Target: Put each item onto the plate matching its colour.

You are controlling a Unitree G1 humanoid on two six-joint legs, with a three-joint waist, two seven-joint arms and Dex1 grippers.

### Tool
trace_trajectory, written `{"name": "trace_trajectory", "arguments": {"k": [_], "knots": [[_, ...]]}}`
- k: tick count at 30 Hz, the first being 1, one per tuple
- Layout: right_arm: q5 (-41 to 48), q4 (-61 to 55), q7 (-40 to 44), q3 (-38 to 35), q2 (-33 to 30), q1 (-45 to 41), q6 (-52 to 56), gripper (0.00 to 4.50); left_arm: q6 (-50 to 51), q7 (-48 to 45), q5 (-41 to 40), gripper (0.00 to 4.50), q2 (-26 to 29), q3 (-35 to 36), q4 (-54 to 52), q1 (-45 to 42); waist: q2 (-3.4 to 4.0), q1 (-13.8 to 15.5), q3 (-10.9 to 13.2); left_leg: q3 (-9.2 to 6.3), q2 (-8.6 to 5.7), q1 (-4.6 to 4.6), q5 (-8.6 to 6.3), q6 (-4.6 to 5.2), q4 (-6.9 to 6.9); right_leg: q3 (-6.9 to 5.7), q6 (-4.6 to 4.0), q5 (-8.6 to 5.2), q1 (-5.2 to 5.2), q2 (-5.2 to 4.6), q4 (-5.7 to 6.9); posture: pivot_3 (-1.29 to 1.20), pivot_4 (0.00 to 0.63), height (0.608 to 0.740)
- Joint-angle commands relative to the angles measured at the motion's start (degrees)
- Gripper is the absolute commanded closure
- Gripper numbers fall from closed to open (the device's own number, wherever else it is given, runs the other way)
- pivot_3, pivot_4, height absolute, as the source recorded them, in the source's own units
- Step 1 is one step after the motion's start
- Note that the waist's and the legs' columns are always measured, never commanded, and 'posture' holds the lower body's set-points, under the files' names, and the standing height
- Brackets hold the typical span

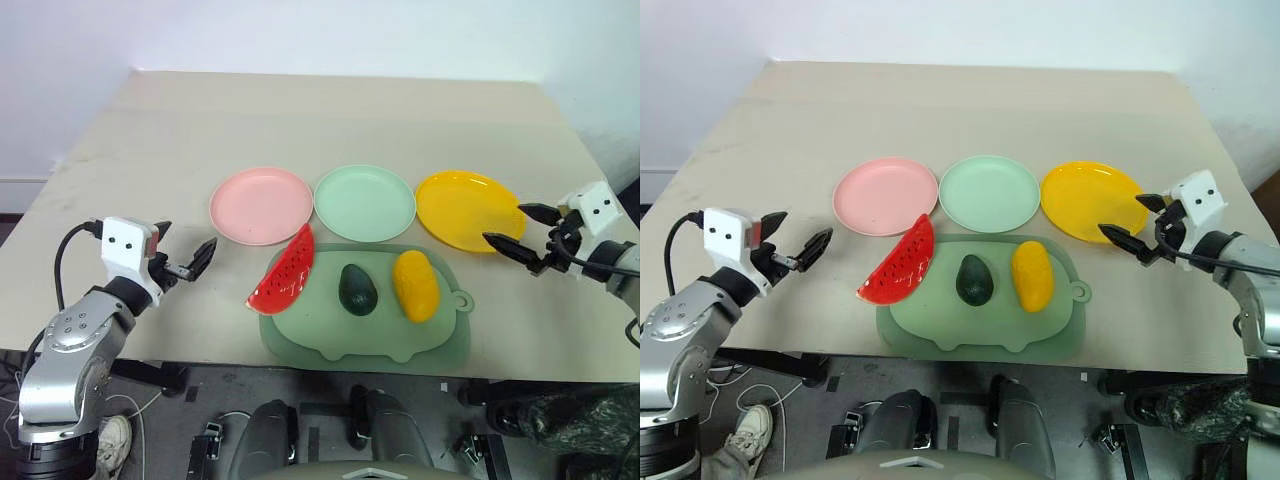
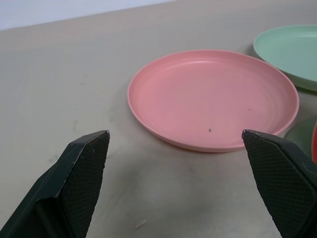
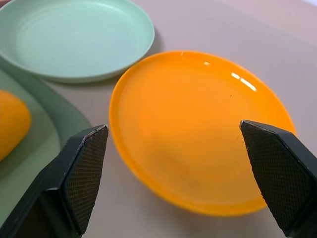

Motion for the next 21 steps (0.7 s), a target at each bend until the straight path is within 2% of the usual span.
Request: {"name": "trace_trajectory", "arguments": {"k": [1,6,10,15,21], "knots": [[-0.9,1.7,0.8,0.1,-1.0,-2.1,-2.1,0.00,-1.0,0.9,0.0,0.02,-0.4,1.2,-3.2,0.7,0.00,0.0,0.0,0.00,0.00,0.00,0.00,0.00,0.00,0.00,0.00,0.00,0.00,0.00,0.00,0.00,0.150,0.740],[-2.1,4.5,1.0,0.3,-1.7,-3.9,-3.4,0.00,-0.8,1.3,-0.4,0.02,-0.7,1.7,-4.9,2.3,0.00,0.0,0.0,0.01,0.00,0.00,0.00,0.00,0.00,0.00,0.00,0.00,0.00,0.00,0.00,0.00,0.150,0.740],[-1.1,1.6,1.2,-1.2,-2.8,-3.0,-0.8,0.00,-0.7,0.4,-0.7,0.02,-0.1,1.8,-4.0,2.4,0.01,0.0,0.0,0.00,0.00,0.00,0.00,0.00,0.00,0.00,0.00,0.00,0.00,0.00,0.00,0.00,0.150,0.740],[2.2,-7.8,0.2,-4.9,-3.3,2.2,5.4,0.00,-0.8,-1.8,-1.0,0.02,1.2,1.7,-1.2,0.5,0.01,0.1,0.0,-0.01,0.04,-0.02,0.00,0.00,0.00,0.00,0.00,0.00,-0.01,-0.01,-0.01,0.00,0.150,0.740],[5.8,-21.3,-3.8,-9.0,-1.0,9.7,12.3,0.00,-2.1,-4.5,0.0,0.02,2.4,0.0,4.4,-3.6,0.01,0.0,0.0,-0.01,0.04,-0.01,0.00,0.00,0.00,-0.01,0.00,0.00,-0.01,-0.01,0.00,0.00,0.150,0.740]]}}
